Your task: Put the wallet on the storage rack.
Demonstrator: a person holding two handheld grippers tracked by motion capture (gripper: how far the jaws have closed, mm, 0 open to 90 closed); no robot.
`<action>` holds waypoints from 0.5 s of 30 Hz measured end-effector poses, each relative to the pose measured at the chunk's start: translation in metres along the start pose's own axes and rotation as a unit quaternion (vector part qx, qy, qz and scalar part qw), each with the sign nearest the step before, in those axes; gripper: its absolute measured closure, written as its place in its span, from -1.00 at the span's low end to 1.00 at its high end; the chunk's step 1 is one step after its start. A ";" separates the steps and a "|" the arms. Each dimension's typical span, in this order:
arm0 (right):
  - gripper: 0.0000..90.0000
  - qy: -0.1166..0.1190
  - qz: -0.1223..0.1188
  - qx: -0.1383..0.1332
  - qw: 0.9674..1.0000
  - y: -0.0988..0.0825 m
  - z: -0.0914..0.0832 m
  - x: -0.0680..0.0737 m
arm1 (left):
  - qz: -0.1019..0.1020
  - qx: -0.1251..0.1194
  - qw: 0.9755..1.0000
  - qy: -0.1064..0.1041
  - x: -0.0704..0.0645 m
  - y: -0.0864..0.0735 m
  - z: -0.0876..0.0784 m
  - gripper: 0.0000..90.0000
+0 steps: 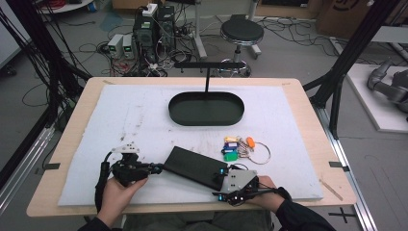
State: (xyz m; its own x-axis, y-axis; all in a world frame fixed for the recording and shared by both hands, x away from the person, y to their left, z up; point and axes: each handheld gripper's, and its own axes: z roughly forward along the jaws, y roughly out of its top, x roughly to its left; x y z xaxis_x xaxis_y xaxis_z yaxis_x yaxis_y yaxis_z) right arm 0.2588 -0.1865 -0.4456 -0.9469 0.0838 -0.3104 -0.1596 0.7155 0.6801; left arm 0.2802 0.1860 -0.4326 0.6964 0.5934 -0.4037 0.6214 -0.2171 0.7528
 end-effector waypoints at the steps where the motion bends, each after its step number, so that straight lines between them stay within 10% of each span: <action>1: -0.01 0.000 0.000 0.000 1.000 0.000 0.000 0.000 | 0.000 0.000 1.000 0.000 0.000 0.000 0.000 1.00; 15: 0.71 -0.010 -0.029 -0.002 1.000 -0.002 -0.007 0.002 | 0.030 -0.016 0.999 0.004 -0.001 0.000 -0.001 0.99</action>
State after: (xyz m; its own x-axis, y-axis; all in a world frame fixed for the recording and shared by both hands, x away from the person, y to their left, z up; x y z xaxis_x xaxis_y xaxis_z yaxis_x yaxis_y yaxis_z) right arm 0.2553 -0.1921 -0.4429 -0.9306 0.0560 -0.3617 -0.2147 0.7168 0.6634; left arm 0.2785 0.1862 -0.4317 0.7298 0.5854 -0.3531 0.5663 -0.2282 0.7920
